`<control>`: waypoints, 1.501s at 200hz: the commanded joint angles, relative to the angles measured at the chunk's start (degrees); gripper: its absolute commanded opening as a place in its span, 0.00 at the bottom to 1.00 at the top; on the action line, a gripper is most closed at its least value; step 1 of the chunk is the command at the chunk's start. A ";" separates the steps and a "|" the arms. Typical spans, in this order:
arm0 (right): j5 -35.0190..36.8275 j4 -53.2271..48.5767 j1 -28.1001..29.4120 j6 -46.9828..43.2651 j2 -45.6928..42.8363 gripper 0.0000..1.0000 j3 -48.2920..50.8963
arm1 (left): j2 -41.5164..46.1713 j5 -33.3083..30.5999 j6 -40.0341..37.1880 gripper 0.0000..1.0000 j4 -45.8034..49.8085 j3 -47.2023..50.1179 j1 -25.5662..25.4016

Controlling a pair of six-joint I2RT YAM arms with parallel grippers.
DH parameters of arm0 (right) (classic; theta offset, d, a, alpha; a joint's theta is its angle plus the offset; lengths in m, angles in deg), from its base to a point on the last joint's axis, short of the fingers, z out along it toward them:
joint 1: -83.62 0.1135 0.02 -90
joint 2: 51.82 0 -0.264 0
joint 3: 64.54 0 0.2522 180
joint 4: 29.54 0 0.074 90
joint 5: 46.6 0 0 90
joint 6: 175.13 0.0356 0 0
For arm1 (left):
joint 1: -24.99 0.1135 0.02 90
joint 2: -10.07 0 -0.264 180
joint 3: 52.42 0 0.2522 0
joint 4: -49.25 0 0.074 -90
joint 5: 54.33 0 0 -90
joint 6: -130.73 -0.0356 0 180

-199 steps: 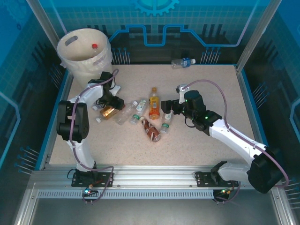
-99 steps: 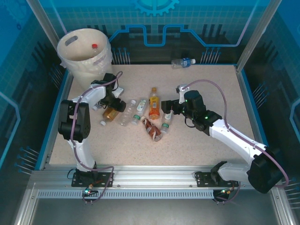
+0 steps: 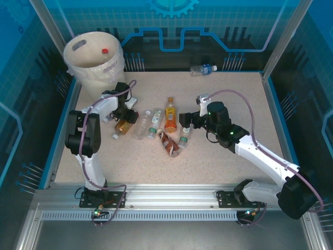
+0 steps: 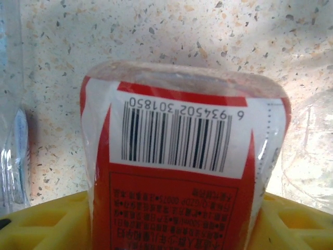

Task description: Put the plastic bottles in the bin

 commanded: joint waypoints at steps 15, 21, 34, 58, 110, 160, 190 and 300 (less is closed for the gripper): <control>-4.56 4.31 0.54 -3.89 -1.89 1.00 1.82 | 6.10 0.98 4.87 0.50 -4.55 3.91 -0.13; -5.09 4.56 0.63 -4.34 -1.95 1.00 1.87 | 7.32 1.09 5.71 0.50 -5.65 4.54 -0.13; -6.13 4.64 0.73 -4.88 -1.82 1.00 1.54 | 9.51 1.39 7.91 0.49 -8.24 5.72 -0.13; -7.62 5.49 0.91 -5.05 -1.40 1.00 1.30 | 12.72 2.83 11.48 0.49 -11.39 6.97 -0.13; -10.41 5.48 1.61 -6.10 -0.28 1.00 0.10 | 21.37 13.36 22.08 0.47 -23.85 12.86 -0.13; -11.35 4.95 2.53 -5.99 0.82 1.00 -1.77 | 27.24 23.15 32.54 0.46 -38.03 18.02 -0.11; -11.36 3.90 2.90 -5.99 0.91 1.00 -3.75 | 29.95 26.46 36.15 0.45 -43.11 18.50 -0.13; -10.79 2.50 3.19 -5.39 -0.03 1.00 -4.62 | 36.98 17.96 34.35 0.44 -50.92 7.45 -0.04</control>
